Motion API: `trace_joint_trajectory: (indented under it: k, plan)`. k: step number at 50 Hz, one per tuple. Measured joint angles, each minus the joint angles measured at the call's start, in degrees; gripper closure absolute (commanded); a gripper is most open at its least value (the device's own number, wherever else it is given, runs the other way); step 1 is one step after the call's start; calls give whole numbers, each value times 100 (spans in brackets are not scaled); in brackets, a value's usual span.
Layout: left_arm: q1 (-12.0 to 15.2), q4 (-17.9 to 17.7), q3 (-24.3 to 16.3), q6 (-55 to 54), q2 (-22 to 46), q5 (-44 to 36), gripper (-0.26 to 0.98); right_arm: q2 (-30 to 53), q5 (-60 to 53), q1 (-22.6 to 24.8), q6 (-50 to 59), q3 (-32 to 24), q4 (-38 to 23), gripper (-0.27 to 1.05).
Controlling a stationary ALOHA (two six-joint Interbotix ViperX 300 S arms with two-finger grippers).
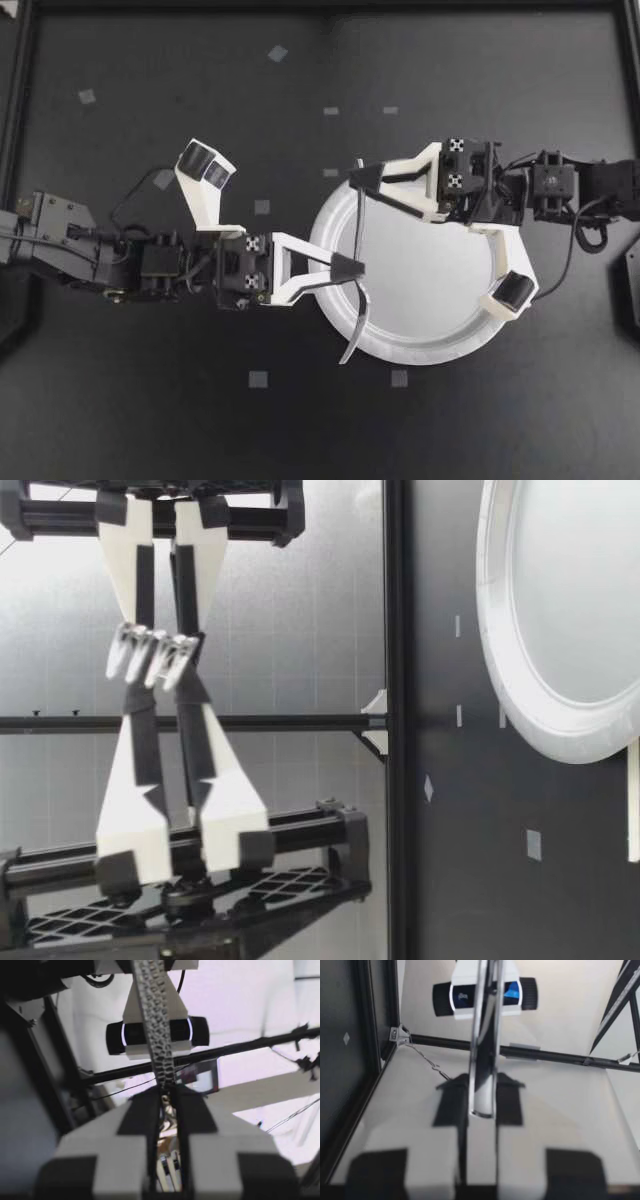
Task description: Pick up the fork and place it on the plate.
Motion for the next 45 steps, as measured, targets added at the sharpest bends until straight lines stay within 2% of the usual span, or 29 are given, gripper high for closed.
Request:
trace_joint_trajectory:
  k: [2, 5, 12, 15, 22, 26, 30, 31, 32, 33, 34, 35, 36, 37, 38, 39, 40, 41, 42, 43, 44, 45]
  plan:
    - [0, 0, 0, 0, 0, 0, 56, 0, 0, 0, 0, 0, 0, 88]
    - [18, 308, -62, 396, 0, 185, 43, 0, 0, 18, 0, 0, 0, 88]
    - [44, 519, -176, 615, -62, 457, -3, 9, 9, 44, 9, 0, 0, 88]
    - [9, 580, -193, 668, -114, 642, -14, 18, 26, 18, 35, 0, 26, 88]
    - [18, 633, -185, 756, -185, 1134, -6, 0, 44, 18, 79, 0, 105, 88]
    - [44, 642, -158, 853, -220, 1222, -6, -88, 167, 9, 176, 9, 439, 88]
    - [202, 765, 44, 1433, -413, 1380, -6, -149, 396, 18, 255, 0, 668, 88]
    - [202, 765, 44, 1433, -413, 1380, -6, -202, 668, 9, 325, 0, 861, 88]
    - [299, 817, 237, 1890, -615, 1521, -6, -202, 668, 9, 325, 0, 861, 88]
    - [299, 817, 237, 1890, -615, 1521, -6, -272, 1178, 18, 439, 0, 1169, 88]
    - [299, 817, 237, 1890, -615, 1521, -6, -272, 1178, 18, 439, 0, 1169, 88]
    - [360, 870, 439, 2417, -861, 1793, -6, -272, 1178, 18, 439, 0, 1169, 88]
    - [360, 870, 439, 2417, -861, 1793, -6, -343, 1714, -9, 571, 0, 1529, 88]
    - [360, 870, 439, 2417, -861, 1793, -6, -343, 1714, -9, 571, 0, 1529, 88]
    - [387, 905, 650, 3103, -1178, 2215, -6, -343, 1714, -9, 571, 0, 1529, 88]
    - [387, 905, 650, 3103, -1178, 2215, -6, -439, 2355, -88, 712, 9, 1942, 88]
    - [387, 905, 650, 3103, -1178, 2215, -6, -439, 2355, -88, 712, 9, 1942, 88]
    - [369, 932, 782, 3762, -1512, 2769, -6, -439, 2355, -88, 712, 9, 1942, 88]
    - [369, 932, 782, 3762, -1512, 2769, -7, -580, 3067, -264, 853, 26, 2347, 88]
    - [369, 932, 782, 3762, -1512, 2769, -7, -580, 3067, -264, 853, 26, 2347, 88]
    - [334, 923, 844, 4271, -1854, 3393, -7, -580, 3067, -264, 853, 26, 2347, 88]
    - [334, 923, 844, 4271, -1854, 3393, -7, -729, 3727, -431, 976, 88, 2637, 88]
